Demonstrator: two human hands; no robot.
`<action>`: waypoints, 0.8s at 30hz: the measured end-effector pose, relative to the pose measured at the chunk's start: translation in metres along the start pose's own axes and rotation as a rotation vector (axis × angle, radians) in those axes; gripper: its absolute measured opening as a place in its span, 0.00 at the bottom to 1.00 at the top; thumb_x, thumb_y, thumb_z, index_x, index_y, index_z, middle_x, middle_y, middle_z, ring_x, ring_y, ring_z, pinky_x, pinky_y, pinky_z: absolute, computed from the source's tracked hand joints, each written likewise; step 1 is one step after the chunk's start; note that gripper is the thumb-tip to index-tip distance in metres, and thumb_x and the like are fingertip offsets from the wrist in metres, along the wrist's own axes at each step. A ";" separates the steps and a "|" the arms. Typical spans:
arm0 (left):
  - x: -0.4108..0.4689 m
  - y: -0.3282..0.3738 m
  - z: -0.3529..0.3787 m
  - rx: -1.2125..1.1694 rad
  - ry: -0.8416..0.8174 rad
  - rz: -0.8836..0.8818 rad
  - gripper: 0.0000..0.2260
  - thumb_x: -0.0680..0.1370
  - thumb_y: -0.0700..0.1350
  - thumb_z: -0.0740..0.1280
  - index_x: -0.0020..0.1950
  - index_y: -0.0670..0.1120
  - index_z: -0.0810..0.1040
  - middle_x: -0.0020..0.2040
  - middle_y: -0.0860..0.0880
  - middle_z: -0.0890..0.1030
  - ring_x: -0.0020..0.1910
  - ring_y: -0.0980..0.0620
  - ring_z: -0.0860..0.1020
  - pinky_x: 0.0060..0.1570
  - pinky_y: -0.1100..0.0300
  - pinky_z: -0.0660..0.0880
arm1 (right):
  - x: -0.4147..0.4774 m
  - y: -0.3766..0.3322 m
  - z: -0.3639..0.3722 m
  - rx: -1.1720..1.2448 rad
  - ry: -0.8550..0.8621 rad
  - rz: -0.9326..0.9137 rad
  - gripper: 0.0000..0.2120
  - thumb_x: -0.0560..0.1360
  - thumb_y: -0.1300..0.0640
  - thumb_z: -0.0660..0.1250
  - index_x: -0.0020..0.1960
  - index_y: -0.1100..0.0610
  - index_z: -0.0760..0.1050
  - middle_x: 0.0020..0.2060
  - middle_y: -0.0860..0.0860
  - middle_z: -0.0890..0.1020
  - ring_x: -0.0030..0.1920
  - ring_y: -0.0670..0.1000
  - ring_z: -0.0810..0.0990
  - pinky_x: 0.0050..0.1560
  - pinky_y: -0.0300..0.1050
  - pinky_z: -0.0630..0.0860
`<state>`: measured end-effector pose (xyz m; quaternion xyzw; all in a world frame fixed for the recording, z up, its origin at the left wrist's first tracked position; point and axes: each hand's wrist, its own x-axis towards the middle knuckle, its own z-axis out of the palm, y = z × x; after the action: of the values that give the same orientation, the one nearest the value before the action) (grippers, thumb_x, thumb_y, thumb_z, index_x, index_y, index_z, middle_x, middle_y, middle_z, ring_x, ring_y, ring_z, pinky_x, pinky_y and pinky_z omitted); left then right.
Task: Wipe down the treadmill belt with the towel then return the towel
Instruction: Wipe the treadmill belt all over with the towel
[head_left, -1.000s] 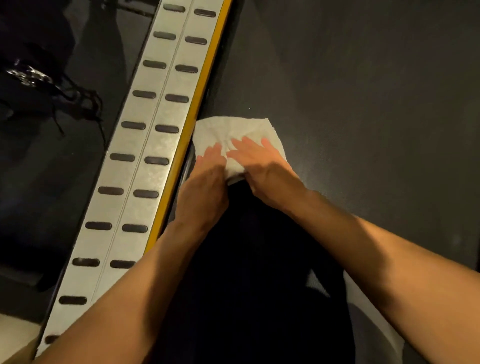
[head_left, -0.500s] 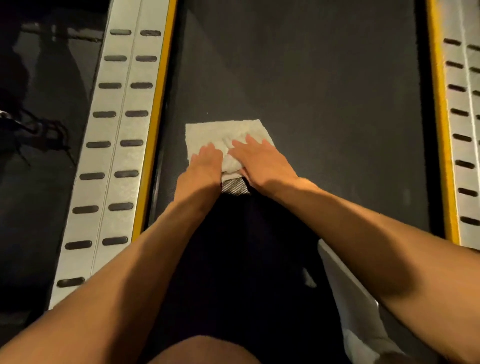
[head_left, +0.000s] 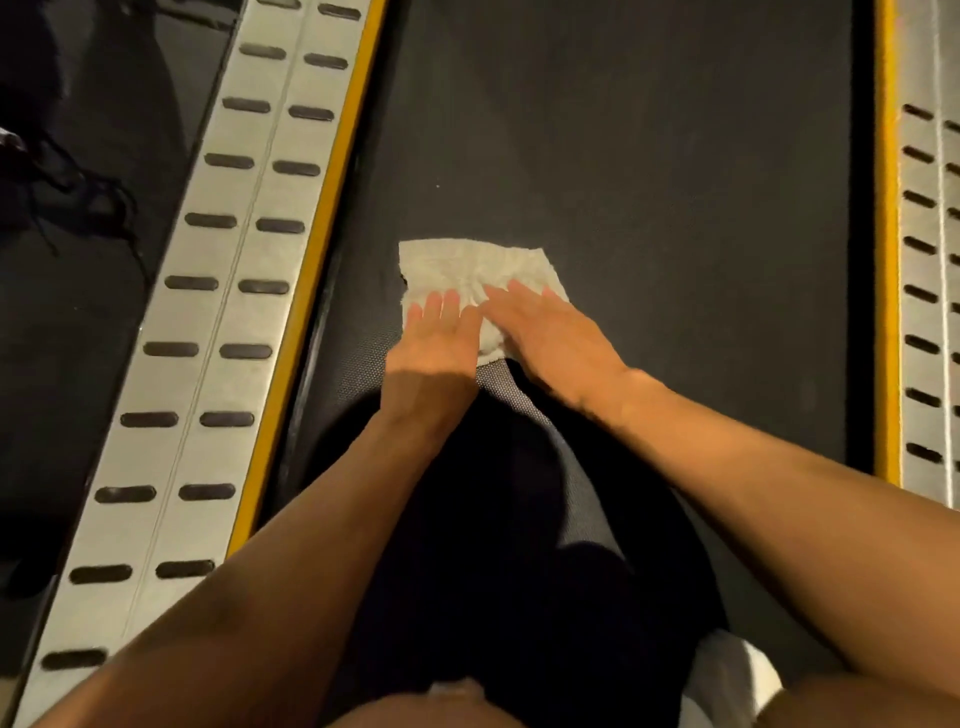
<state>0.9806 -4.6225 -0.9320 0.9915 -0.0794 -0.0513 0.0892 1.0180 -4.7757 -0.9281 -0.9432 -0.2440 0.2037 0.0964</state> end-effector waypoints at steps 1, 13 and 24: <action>0.004 -0.002 -0.003 -0.028 -0.070 -0.015 0.13 0.78 0.38 0.58 0.63 0.43 0.70 0.59 0.44 0.72 0.58 0.43 0.72 0.42 0.50 0.74 | 0.004 0.004 0.000 -0.022 0.018 -0.011 0.25 0.79 0.64 0.55 0.75 0.49 0.59 0.76 0.47 0.56 0.77 0.52 0.52 0.74 0.49 0.47; -0.011 0.011 0.011 -0.054 -0.027 0.112 0.16 0.74 0.41 0.66 0.62 0.43 0.72 0.61 0.44 0.73 0.56 0.42 0.74 0.39 0.51 0.74 | -0.032 0.008 0.022 0.041 0.229 0.018 0.24 0.76 0.65 0.59 0.71 0.56 0.65 0.71 0.54 0.68 0.71 0.58 0.64 0.72 0.58 0.59; 0.026 0.048 0.004 -0.012 -0.002 0.051 0.08 0.78 0.43 0.60 0.56 0.46 0.72 0.50 0.47 0.74 0.45 0.43 0.75 0.34 0.54 0.65 | -0.020 0.056 0.020 0.221 0.308 0.044 0.23 0.77 0.64 0.59 0.71 0.53 0.67 0.73 0.51 0.66 0.75 0.55 0.58 0.75 0.52 0.47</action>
<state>0.9989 -4.6745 -0.9293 0.9886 -0.1042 -0.0507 0.0963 1.0163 -4.8321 -0.9551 -0.9520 -0.1820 0.0845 0.2310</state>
